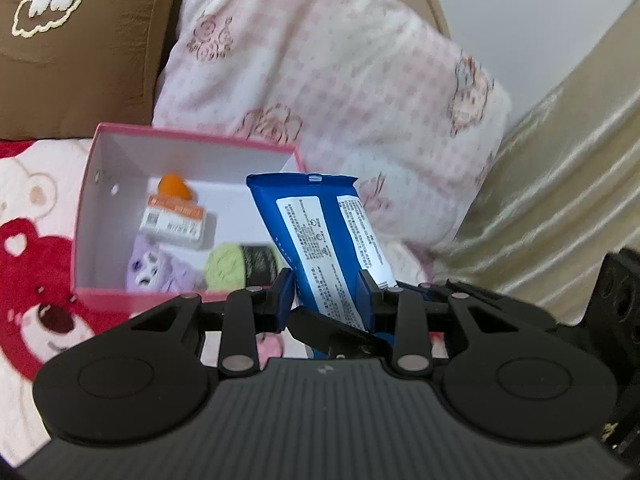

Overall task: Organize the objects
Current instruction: 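Lower the blue snack packet into the pink box with the left tool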

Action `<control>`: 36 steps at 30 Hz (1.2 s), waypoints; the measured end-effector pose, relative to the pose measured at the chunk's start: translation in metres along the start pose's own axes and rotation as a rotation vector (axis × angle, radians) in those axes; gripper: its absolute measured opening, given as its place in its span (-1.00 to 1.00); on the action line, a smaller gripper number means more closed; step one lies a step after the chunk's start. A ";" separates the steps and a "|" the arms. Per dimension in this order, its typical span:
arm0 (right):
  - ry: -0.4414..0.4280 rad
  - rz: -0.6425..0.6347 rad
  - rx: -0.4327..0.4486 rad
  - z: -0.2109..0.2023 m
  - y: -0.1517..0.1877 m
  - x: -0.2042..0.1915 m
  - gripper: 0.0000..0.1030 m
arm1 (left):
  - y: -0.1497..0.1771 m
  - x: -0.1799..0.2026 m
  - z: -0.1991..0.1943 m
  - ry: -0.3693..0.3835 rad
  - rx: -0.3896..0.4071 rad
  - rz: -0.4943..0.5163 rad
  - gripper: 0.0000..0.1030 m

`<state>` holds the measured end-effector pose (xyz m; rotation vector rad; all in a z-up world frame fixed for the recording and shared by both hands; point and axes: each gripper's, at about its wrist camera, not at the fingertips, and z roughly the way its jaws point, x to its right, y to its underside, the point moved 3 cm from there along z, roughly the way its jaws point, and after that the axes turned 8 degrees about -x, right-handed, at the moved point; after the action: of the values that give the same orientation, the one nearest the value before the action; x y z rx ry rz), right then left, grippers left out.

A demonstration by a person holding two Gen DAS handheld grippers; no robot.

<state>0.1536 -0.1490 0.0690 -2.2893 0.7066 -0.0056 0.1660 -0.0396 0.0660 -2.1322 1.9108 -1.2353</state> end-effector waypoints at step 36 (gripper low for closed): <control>0.071 0.121 -0.066 0.134 -0.051 0.068 0.12 | -0.082 -0.097 0.133 0.094 -0.124 -0.104 -0.41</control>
<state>0.2631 -0.0663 -0.0097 -2.3143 0.8928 -0.0067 0.3140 0.0005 -0.0353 -2.3018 1.9857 -1.2889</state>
